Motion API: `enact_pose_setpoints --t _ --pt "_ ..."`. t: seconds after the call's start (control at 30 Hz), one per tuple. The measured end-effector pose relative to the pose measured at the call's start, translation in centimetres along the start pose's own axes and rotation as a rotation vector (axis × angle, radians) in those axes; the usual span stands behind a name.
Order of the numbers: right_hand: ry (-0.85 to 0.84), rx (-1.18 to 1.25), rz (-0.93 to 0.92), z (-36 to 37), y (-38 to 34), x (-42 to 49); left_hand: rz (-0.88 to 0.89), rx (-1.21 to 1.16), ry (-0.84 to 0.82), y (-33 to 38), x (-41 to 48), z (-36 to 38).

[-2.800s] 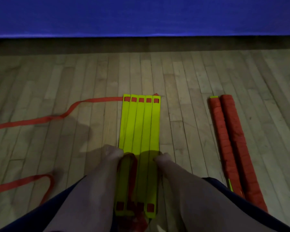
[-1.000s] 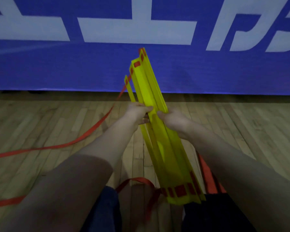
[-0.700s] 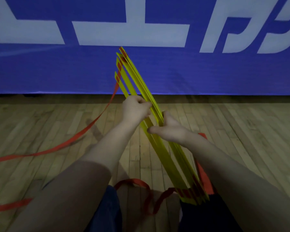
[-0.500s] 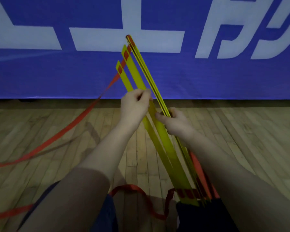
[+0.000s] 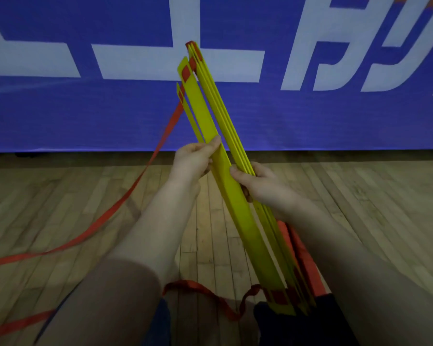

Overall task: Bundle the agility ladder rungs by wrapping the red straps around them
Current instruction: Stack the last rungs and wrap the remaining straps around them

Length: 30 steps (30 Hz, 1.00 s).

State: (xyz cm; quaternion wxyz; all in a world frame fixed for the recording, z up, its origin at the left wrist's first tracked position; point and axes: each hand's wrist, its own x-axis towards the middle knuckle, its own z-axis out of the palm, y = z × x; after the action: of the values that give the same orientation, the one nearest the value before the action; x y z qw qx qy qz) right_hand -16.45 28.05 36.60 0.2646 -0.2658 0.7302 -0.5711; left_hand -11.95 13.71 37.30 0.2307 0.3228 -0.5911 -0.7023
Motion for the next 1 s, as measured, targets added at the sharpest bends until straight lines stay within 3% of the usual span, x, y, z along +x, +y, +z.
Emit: enact_pose_setpoints --t 0.23,0.43,0.63,0.8,0.9,0.93,1.0 --pt "0.084 -0.192 -0.009 0.3 1.2 0.8 0.081 0.029 0.123 -0.1 0.5 -1.2" --pt "0.053 -0.377 0.055 0.7 0.9 0.1 0.130 0.112 0.130 -0.2 0.4 -1.3" --pt "0.044 -0.382 0.100 1.4 0.5 -0.3 0.140 0.110 0.096 -1.0 0.4 -0.5" --pt "0.128 -0.004 0.215 0.9 0.1 0.2 0.211 -0.039 -0.016 0.1 -0.7 0.0" --pt "0.048 0.146 0.246 0.6 -0.4 -0.1 0.262 0.027 0.214 -0.7 0.0 -0.1" --pt "0.012 0.191 0.257 0.5 -0.5 -0.2 0.193 0.041 0.250 -0.8 -0.1 0.1" --pt "-0.054 0.284 0.285 0.5 -0.6 -0.4 -0.084 0.010 0.090 -0.7 -1.0 0.6"
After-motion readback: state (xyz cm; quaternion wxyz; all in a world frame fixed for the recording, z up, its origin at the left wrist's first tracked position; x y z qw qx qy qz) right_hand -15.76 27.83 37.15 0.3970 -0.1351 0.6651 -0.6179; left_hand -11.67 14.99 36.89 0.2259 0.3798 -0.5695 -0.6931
